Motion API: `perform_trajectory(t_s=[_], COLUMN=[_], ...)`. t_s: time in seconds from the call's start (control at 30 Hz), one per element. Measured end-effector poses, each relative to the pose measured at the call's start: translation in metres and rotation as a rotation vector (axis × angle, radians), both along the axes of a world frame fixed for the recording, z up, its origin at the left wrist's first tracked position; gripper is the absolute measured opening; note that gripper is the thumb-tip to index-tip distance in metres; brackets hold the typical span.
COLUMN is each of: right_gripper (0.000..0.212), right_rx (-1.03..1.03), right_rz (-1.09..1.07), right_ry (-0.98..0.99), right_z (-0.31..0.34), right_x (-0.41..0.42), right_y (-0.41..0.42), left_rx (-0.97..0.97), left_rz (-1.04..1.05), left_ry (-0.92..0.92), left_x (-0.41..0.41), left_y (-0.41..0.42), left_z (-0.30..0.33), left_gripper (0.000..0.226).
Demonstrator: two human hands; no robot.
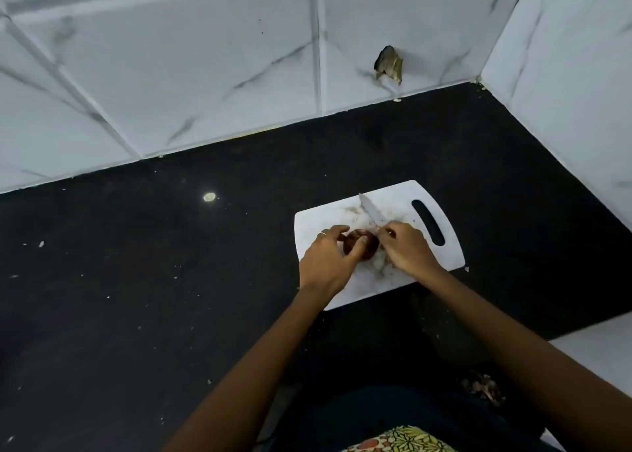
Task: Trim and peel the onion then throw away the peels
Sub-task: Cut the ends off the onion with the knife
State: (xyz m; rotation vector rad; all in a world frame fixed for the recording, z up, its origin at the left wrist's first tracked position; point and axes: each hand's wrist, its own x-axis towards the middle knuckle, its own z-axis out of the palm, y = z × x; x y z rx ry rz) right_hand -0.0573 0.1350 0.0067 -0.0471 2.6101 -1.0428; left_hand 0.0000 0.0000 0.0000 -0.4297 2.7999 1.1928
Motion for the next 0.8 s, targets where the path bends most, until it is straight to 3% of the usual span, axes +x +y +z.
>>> perform_trajectory(t_s=[0.07,0.17,0.27,0.5,0.63,0.8], right_gripper=[0.039,0.027,0.015,0.033,0.037,0.018], right_rx=[-0.117,-0.332,-0.429,-0.322,-0.308,-0.256], right_rz=[-0.070,-0.153,-0.236,-0.225,-0.206,-0.145], right_ry=[-0.205,-0.329,-0.281,-0.012,0.000,0.072], right_z=[-0.001,-0.002,0.001,-0.005,-0.017,-0.014], right_x=[-0.001,-0.002,-0.006,-0.001,0.004,-0.005], right_y=[-0.002,-0.008,-0.013,-0.018,-0.018,-0.005], left_rx=[0.107,0.230,0.318,0.348,0.297,0.292], left_rz=[0.043,0.064,0.059,-0.001,-0.038,-0.040], left_ry=[-0.022,-0.020,-0.005,0.075,0.089,0.073], left_x=[-0.007,-0.013,-0.019,-0.025,-0.023,-0.019], left_y=[0.003,0.001,-0.003,-0.003,-0.004,-0.012], left_z=[-0.001,-0.007,-0.012,-0.016,-0.020,-0.021], left_gripper=[0.042,0.040,0.047,0.050,0.052,0.056])
